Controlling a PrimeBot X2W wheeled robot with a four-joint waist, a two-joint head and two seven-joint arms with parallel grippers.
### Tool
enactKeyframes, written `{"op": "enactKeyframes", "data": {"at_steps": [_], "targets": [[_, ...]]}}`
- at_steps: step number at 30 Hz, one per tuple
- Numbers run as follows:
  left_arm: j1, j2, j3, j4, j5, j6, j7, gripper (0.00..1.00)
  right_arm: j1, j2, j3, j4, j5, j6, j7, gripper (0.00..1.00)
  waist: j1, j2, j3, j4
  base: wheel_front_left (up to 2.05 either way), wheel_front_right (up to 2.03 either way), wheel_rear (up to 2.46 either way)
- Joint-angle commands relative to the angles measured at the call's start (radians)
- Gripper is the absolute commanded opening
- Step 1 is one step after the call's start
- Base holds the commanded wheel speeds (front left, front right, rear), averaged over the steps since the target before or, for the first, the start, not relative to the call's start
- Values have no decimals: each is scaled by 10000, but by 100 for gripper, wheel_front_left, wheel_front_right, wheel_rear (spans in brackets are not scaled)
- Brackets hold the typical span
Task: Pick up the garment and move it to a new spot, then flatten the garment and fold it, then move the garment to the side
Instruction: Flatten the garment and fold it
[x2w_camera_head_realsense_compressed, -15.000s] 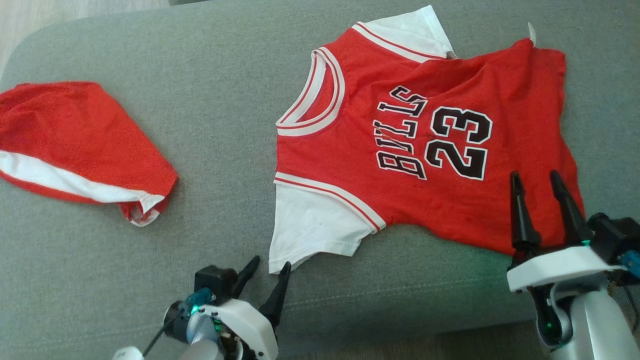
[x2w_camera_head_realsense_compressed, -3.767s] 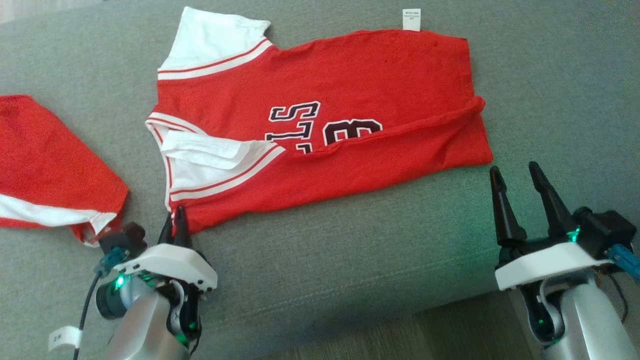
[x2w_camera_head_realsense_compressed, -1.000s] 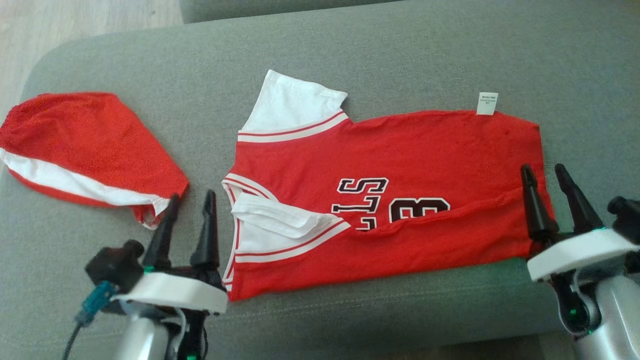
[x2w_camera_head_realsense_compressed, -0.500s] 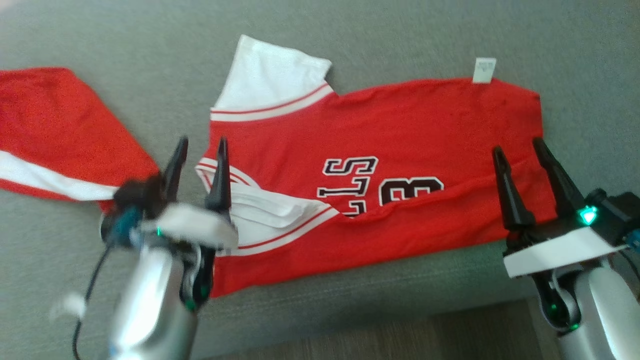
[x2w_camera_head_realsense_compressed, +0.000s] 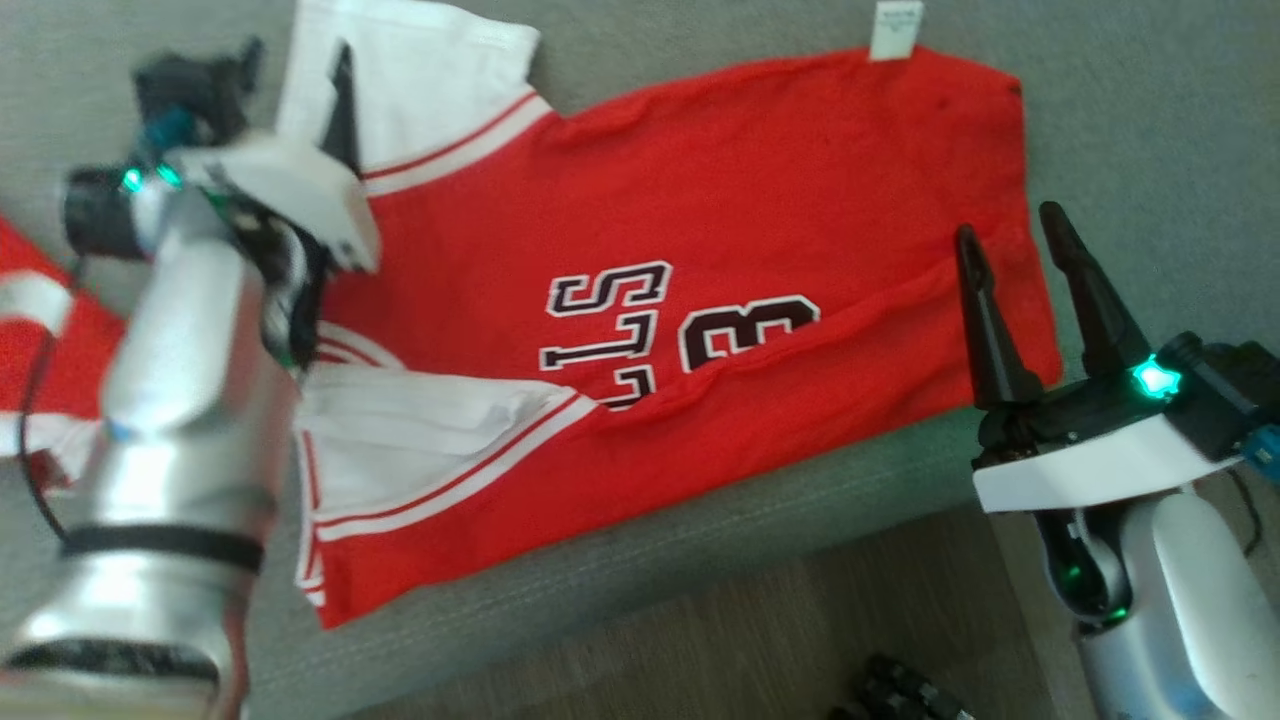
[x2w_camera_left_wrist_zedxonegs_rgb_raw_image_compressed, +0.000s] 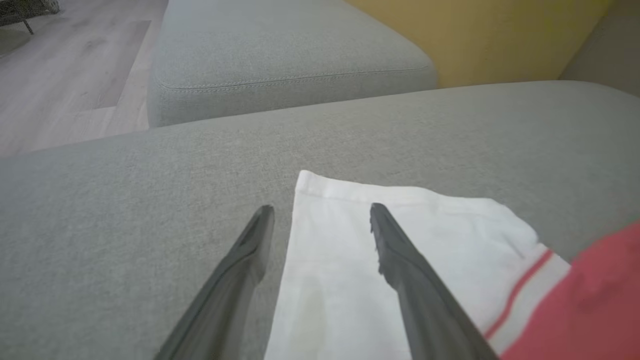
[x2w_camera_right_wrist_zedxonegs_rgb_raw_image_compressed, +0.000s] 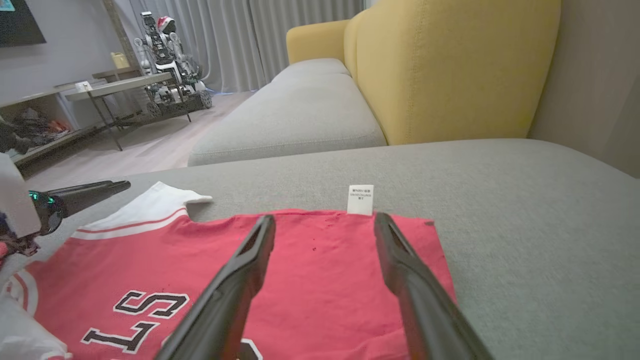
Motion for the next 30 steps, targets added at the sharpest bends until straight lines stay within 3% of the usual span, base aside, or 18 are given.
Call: {"op": "enactKeyframes", "data": {"at_steps": [1,11,17,18,24,30], "targets": [[-539,388,288,-85,11,74,-13,100,-188,56,162,-358,-36,-2,-75,100,-1,0,324,-319,0,0,0],[-2294,1043,-183,2257,560,4,493,100,-402,283,348,-175,60,-2,-86,100,-1,0,686,-772,0,0,0],[-2766,1035,-427,3087,634,-215,482,99,-406,296,340,-21,44,-2,-88,100,-1,0,771,-773,0,0,0],[-2798,988,-467,3229,602,-358,551,0,-403,292,319,24,28,-2,-88,100,-1,0,771,-749,0,0,0],[-2926,761,-587,3509,458,-753,135,0,-536,240,169,250,-107,-2,-29,100,-1,0,693,-525,0,0,0],[-2795,385,-130,2947,-125,-628,-1194,0,-1058,391,105,387,-360,-2,478,100,-1,0,460,-25,0,0,0]]}}
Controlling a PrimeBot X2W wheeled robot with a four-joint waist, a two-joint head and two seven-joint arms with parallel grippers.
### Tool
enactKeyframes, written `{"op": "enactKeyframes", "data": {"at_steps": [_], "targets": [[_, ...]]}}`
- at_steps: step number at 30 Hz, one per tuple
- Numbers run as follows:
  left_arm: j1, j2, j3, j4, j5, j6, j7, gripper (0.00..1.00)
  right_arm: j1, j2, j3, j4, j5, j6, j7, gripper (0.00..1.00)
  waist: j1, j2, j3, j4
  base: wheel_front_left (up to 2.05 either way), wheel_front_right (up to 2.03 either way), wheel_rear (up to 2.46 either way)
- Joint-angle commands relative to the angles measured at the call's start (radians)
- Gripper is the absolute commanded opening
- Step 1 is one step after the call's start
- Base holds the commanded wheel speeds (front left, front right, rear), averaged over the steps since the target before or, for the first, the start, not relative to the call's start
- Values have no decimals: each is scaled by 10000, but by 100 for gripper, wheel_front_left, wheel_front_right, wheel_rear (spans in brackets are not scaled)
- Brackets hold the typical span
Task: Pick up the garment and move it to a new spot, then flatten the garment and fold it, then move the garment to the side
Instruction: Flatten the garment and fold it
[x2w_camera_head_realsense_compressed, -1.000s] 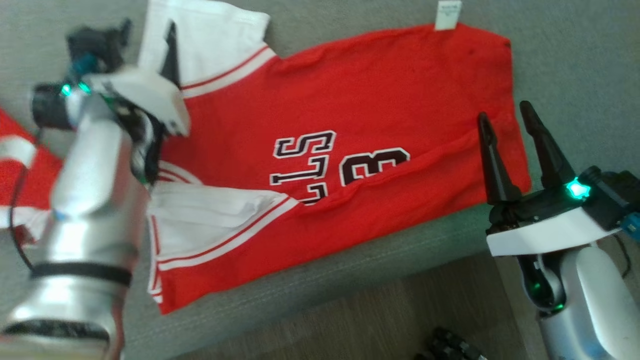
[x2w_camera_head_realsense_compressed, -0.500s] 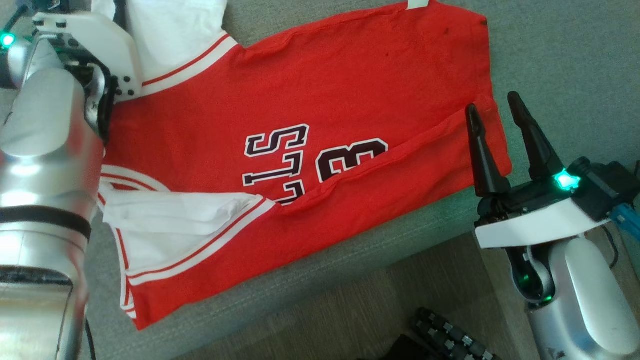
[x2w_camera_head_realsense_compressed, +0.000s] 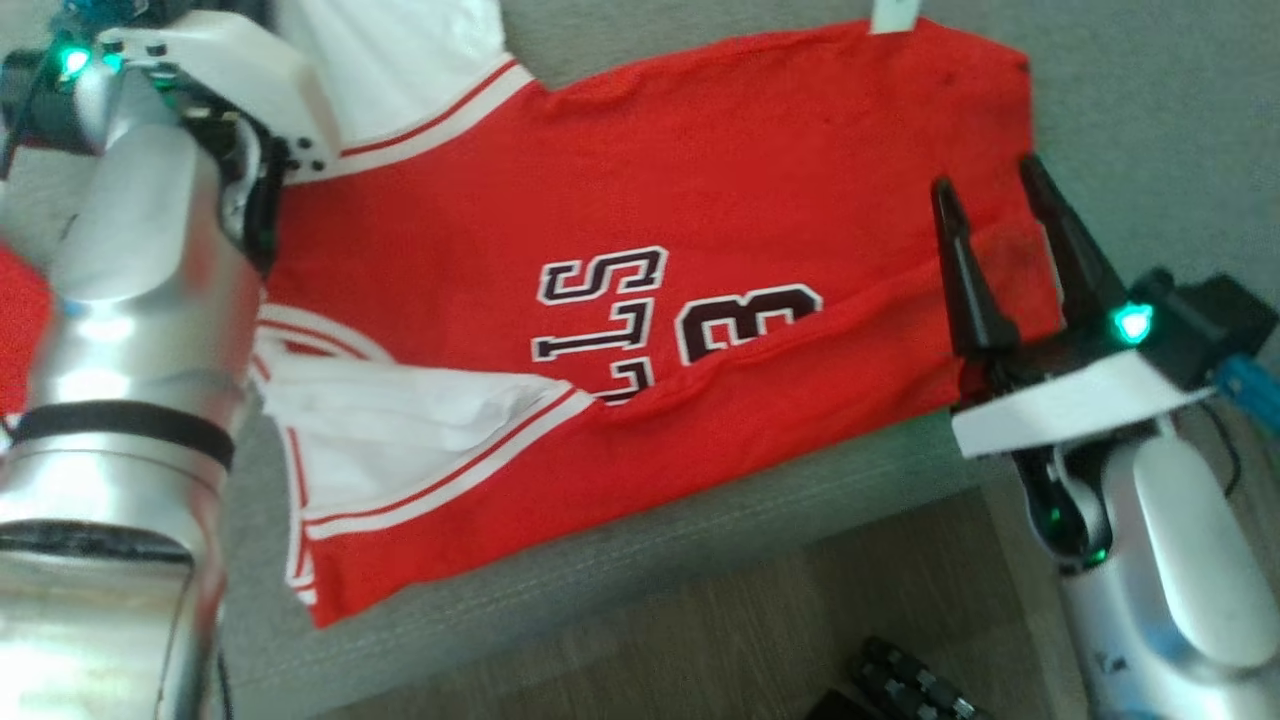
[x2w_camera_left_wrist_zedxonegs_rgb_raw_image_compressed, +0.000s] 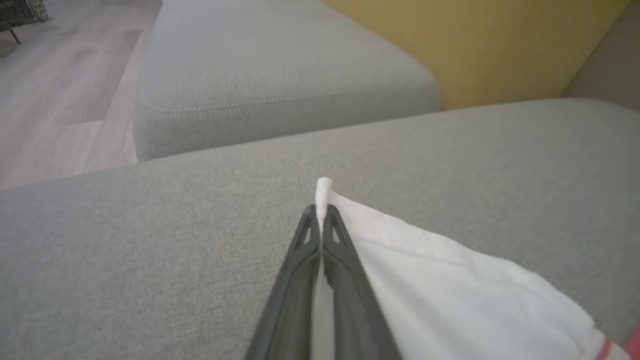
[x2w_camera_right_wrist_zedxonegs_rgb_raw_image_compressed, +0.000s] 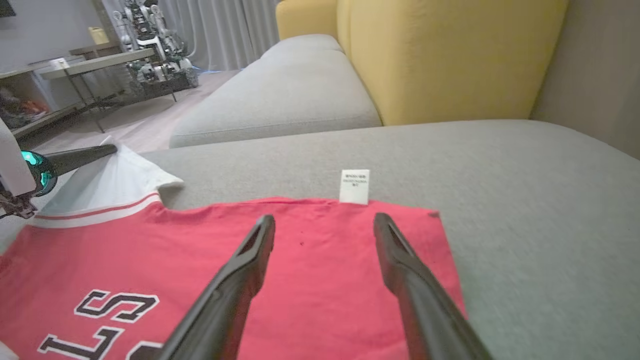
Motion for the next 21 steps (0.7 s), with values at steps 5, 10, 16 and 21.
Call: {"op": "enactKeyframes", "data": {"at_steps": [5,10,16,21], "targets": [[393,43,295,-1527,-196,-20,-328,0,-695,72,-177,-102,-190,-2,553,100,-1,0,-200,834,0,0,0],[1226,-194,310,-3289,-246,-39,-346,0,-1441,93,-936,584,77,-2,1269,100,-1,0,-246,1449,0,0,0],[2219,-404,242,-4897,-275,51,-348,0,-2291,-249,-1919,1735,-126,-2,1937,100,-1,0,-259,2021,0,0,0],[2695,-467,165,-5560,-309,112,-349,0,-2746,-400,-2775,2592,-803,-2,2316,100,-1,0,-273,2314,0,0,0]]}}
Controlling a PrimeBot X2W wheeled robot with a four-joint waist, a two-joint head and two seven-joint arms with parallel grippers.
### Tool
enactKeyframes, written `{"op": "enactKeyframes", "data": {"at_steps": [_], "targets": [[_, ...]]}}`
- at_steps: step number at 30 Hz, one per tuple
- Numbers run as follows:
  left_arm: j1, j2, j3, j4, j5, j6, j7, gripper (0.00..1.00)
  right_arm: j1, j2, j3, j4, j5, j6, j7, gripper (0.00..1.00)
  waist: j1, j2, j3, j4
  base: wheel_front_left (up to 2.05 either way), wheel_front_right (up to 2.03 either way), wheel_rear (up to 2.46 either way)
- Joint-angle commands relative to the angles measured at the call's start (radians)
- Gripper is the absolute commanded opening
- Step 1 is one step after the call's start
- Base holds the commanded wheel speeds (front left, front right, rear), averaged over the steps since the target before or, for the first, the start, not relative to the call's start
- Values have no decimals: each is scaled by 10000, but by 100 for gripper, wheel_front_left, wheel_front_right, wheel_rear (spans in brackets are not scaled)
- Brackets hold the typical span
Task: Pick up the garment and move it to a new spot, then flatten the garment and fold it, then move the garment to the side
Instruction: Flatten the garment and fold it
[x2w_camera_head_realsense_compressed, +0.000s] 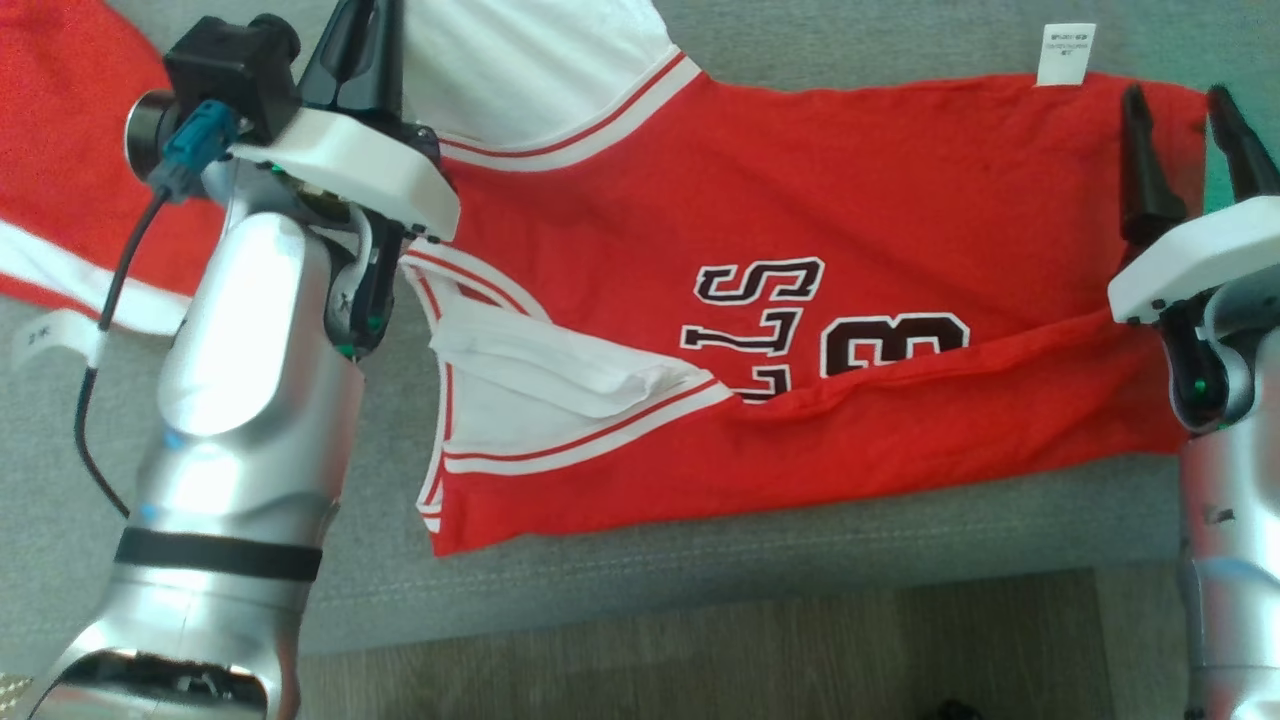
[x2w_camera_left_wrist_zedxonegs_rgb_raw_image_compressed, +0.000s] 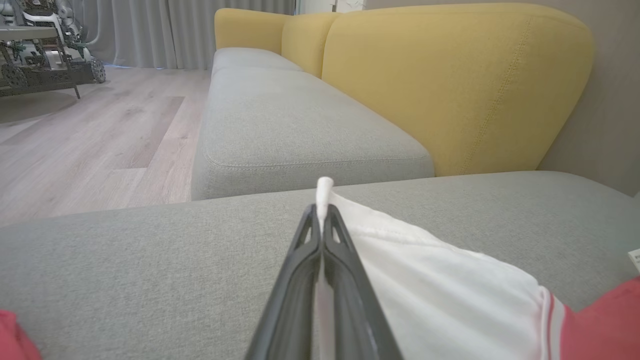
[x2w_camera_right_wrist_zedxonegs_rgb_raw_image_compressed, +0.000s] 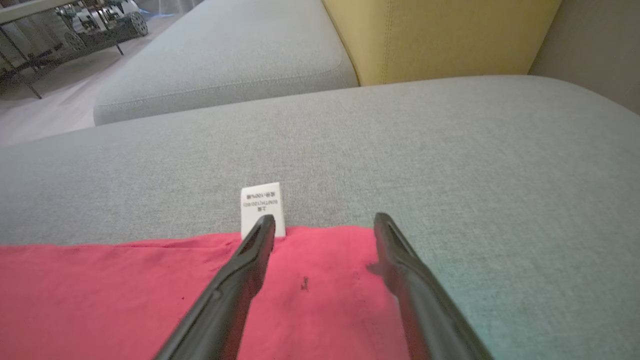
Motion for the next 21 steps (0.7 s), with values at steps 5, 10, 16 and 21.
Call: {"op": "enactKeyframes", "data": {"at_steps": [5,10,16,21], "targets": [[40,234,158,-784,-89,94,-121,0,-434,-95,-188,235,-679,-2,335,100,-1,0,27,183,0,0,0],[94,265,60,-1091,-113,111,-78,0,-738,-156,-613,942,-1338,-2,623,100,-1,0,156,247,0,0,0],[89,266,-39,-1248,-133,124,1,0,-1145,-271,-627,1560,-1605,-2,565,100,-1,0,282,254,0,0,0],[65,242,-128,-1318,-171,147,22,0,-1573,-394,-493,2228,-1463,-2,616,100,-1,0,364,288,0,0,0]]}}
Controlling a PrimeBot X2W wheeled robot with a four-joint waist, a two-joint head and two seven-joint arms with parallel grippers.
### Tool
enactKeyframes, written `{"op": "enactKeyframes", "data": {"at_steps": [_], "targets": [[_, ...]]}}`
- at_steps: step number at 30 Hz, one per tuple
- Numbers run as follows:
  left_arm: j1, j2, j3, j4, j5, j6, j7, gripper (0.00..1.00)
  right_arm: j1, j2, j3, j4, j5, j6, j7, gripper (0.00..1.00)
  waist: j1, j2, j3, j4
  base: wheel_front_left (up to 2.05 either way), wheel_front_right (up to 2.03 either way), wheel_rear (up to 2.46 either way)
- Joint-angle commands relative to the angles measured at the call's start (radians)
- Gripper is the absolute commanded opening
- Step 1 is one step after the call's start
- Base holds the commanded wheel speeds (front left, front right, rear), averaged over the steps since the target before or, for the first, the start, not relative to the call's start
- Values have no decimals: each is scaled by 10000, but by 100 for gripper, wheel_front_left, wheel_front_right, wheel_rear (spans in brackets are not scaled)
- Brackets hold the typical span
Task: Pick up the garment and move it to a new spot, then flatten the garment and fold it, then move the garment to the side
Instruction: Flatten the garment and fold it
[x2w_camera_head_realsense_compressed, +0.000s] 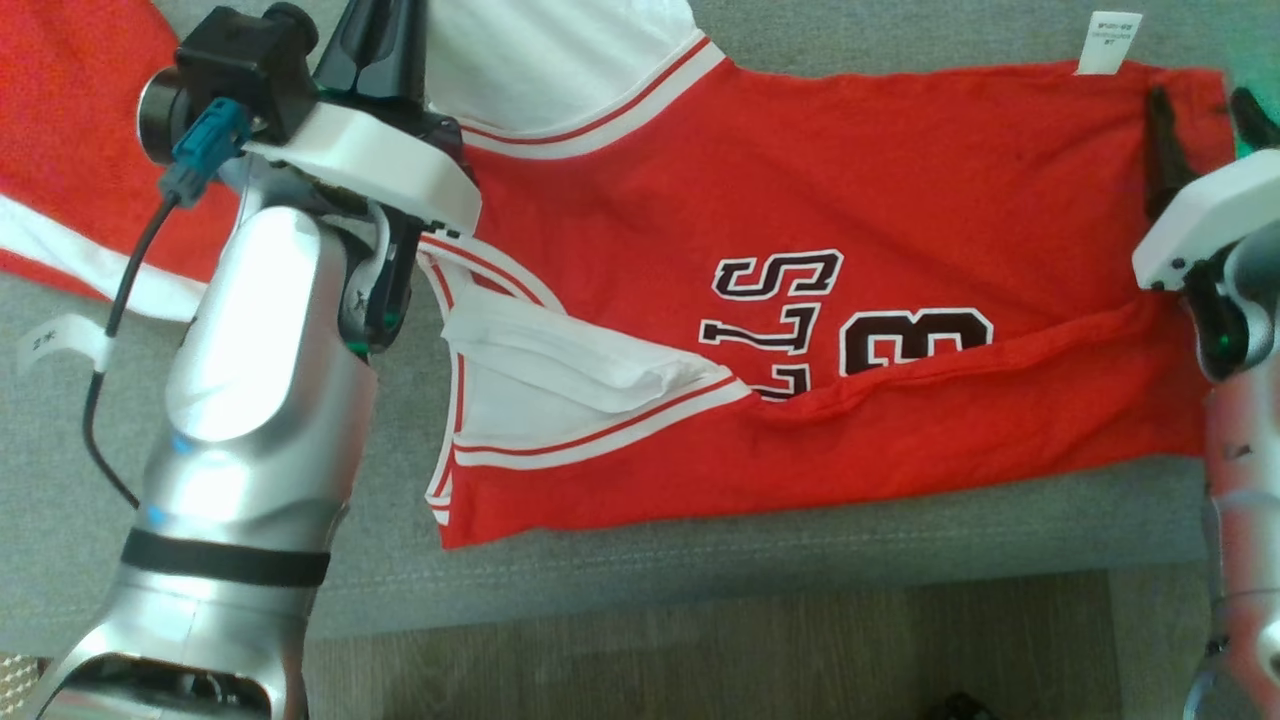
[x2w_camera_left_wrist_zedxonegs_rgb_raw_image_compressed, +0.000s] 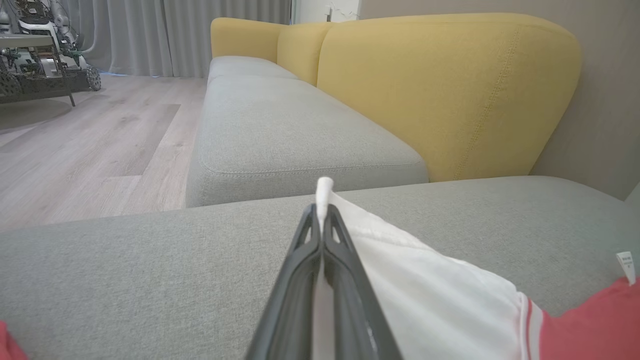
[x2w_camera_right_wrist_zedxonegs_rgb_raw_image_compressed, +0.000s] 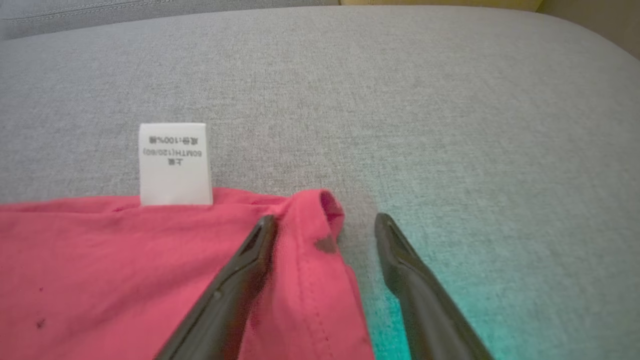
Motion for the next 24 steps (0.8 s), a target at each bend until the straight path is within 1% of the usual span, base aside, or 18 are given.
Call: {"op": "enactKeyframes", "data": {"at_steps": [1,6,7,8,9,10,11,16,20,24], "targets": [[-78,248,190,-377,-72,66,-8,0,-124,-88,235,-172,72,-2,45,100,-1,0,5,7,0,0,0],[-102,210,98,-312,-123,64,-19,0,-370,-270,570,287,511,-2,180,99,-1,0,-13,88,0,0,0],[-100,204,87,-292,-134,69,-23,0,-395,-309,654,360,592,-2,237,83,-1,0,-30,99,0,0,0],[-95,200,79,-269,-144,75,-29,0,-412,-354,734,425,657,-2,291,53,-1,0,-51,105,0,0,0],[-88,197,72,-245,-154,82,-34,0,-422,-404,803,471,705,-2,311,25,-1,0,-72,111,0,0,0],[-80,194,64,-222,-162,88,-39,0,-437,-460,862,504,745,-2,307,11,-1,0,-95,117,0,0,0],[-72,192,58,-200,-171,93,-45,0,-461,-519,912,529,779,-2,283,0,-1,0,-117,121,0,0,0],[-15,197,60,-116,-227,111,-75,0,-545,-725,1384,482,891,-2,-231,0,-1,0,-246,130,0,0,0],[35,187,79,-136,-289,133,-97,0,-516,-981,1858,366,934,-2,-952,0,-1,0,-331,137,0,0,0],[136,177,92,-159,-358,134,-114,0,-412,-1231,2102,343,936,-2,-1697,0,-1,0,-449,174,0,0,0]]}}
